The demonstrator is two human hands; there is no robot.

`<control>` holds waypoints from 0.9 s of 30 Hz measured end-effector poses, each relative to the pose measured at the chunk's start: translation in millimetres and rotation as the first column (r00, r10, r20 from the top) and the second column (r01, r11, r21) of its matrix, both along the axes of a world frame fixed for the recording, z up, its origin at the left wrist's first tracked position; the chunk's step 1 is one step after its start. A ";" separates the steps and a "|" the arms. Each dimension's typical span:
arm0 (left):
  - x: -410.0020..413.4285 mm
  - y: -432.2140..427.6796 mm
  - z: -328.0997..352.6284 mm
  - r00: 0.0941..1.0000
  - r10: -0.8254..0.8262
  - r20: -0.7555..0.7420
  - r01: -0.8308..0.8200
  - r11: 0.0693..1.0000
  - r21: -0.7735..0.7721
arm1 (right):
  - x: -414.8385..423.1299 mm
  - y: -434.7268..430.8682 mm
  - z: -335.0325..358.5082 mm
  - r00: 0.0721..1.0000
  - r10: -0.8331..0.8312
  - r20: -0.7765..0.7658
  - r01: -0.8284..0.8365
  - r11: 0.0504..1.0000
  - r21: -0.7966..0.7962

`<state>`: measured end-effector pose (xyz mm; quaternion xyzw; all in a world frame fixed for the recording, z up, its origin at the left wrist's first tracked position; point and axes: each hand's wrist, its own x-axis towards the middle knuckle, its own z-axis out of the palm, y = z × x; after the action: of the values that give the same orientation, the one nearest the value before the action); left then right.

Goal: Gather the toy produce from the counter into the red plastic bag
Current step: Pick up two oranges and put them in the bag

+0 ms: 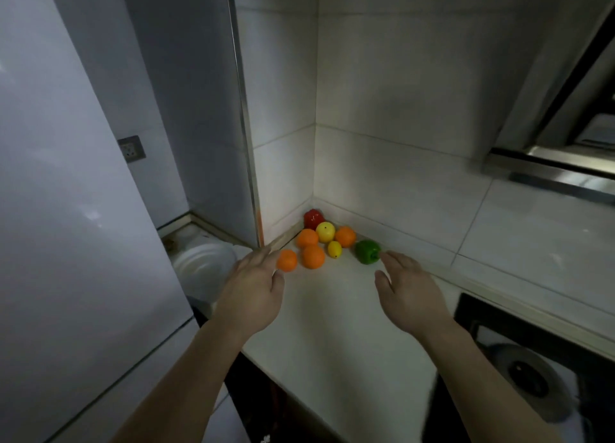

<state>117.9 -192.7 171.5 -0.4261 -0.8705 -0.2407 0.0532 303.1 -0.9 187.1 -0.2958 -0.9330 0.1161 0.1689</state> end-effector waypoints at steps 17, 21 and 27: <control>-69.7 86.0 -33.0 0.999 -0.054 0.004 0.054 0.996 -0.070 | -52.2 78.0 -31.9 0.993 -0.093 0.070 0.098 0.993 -0.072; -87.8 115.0 -50.2 0.999 -0.023 0.048 0.027 0.996 -0.081 | -68.7 112.3 -46.3 0.993 -0.064 0.103 0.075 0.992 -0.101; -110.7 145.0 -79.2 0.995 0.029 0.099 -0.018 0.994 -0.111 | -89.3 149.0 -70.1 0.989 -0.047 0.140 0.068 0.986 -0.150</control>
<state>7.2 -47.7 92.2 -0.4054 -0.8889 -0.2128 -0.0116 213.7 148.1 116.9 -0.3422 -0.9215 0.1628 0.0848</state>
